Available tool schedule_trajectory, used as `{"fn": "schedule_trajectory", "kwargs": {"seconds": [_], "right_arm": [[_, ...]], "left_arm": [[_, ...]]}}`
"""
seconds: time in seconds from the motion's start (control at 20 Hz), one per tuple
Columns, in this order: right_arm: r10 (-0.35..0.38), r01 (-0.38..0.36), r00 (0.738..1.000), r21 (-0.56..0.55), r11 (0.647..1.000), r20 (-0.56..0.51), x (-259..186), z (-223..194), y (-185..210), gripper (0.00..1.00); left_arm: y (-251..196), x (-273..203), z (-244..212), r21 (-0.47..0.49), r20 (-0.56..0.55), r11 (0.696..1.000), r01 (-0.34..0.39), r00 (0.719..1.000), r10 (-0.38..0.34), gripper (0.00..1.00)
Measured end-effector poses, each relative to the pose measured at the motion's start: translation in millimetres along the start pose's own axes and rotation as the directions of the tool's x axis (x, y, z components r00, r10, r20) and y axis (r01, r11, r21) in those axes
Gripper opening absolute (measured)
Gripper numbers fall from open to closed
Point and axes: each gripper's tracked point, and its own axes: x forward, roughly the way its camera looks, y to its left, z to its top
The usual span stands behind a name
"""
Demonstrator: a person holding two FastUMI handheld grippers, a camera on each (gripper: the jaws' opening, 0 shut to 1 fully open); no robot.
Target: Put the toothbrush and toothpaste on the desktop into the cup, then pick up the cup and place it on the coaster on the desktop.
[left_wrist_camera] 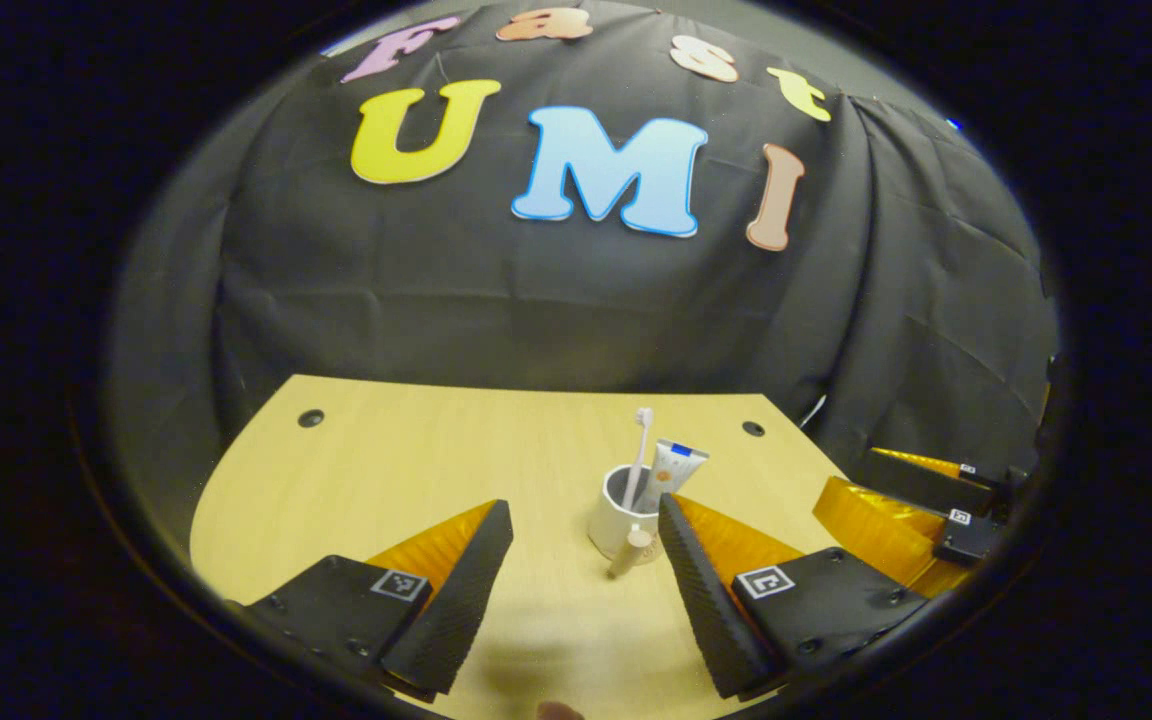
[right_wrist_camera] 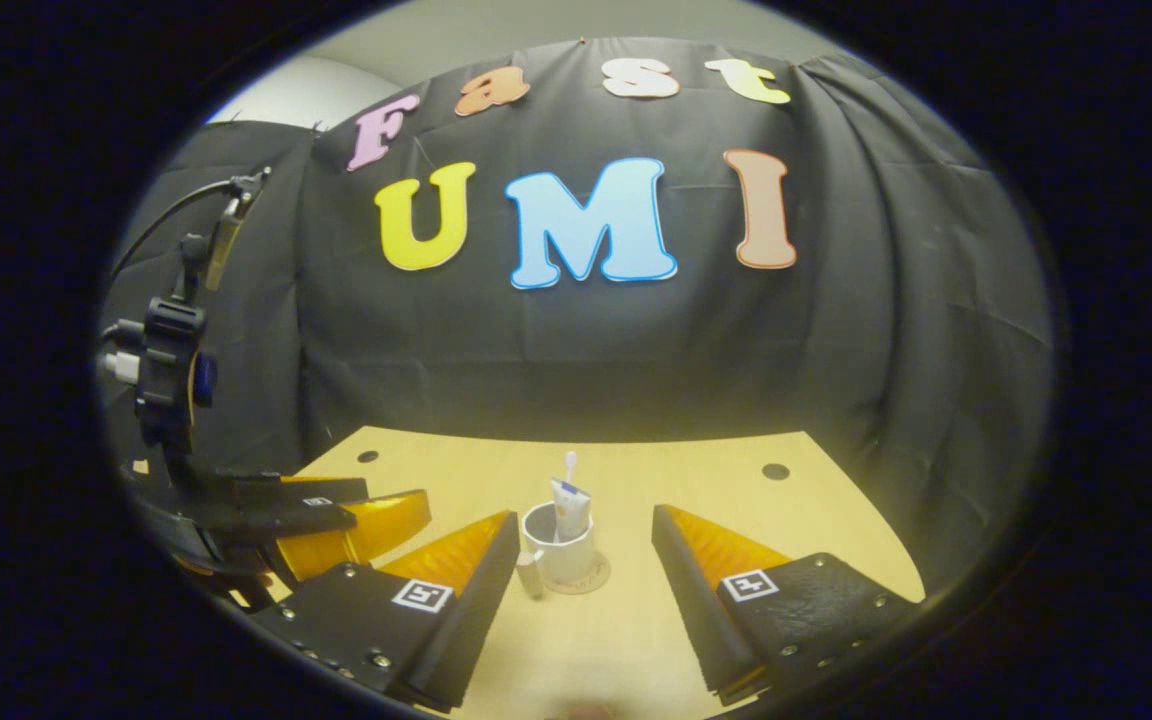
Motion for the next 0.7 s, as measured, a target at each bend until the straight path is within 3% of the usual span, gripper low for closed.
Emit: {"fn": "schedule_trajectory", "kwargs": {"seconds": [0.1,0.25,0.35,0.4,0.45,0.7], "right_arm": [[-0.001,0.002,0.999,-0.025,1.000,0.042,-4.6,6.9,4.4,0.82],[-0.005,0.011,0.994,-0.054,0.998,0.106,-8.3,18.7,9.7,0.82],[-0.002,0.010,0.991,-0.058,0.998,0.133,-9.4,24.6,12.6,0.82],[-0.004,0.012,0.990,-0.053,0.999,0.144,-10.9,27.1,13.1,0.82],[-0.003,0.011,0.988,-0.050,0.999,0.154,-10.3,30.3,13.2,0.82],[-0.001,0.013,0.984,-0.068,0.998,0.176,-7.4,38.3,14.7,0.82]], "left_arm": [[8.1,-19.7,10.6,0.027,0.081,0.999,-0.032,0.996,0.030,1.00],[15.2,-38.5,23.7,0.074,0.191,0.994,-0.077,0.980,0.061,0.96],[16.2,-42.9,26.6,0.087,0.231,0.991,-0.100,0.970,0.078,0.96],[15.7,-46.3,25.9,0.087,0.241,0.991,-0.104,0.967,0.081,0.91],[16.2,-48.0,26.2,0.085,0.254,0.990,-0.111,0.963,0.086,0.96],[24.7,-53.3,38.1,0.091,0.335,0.983,-0.160,0.934,0.122,0.96]]}}
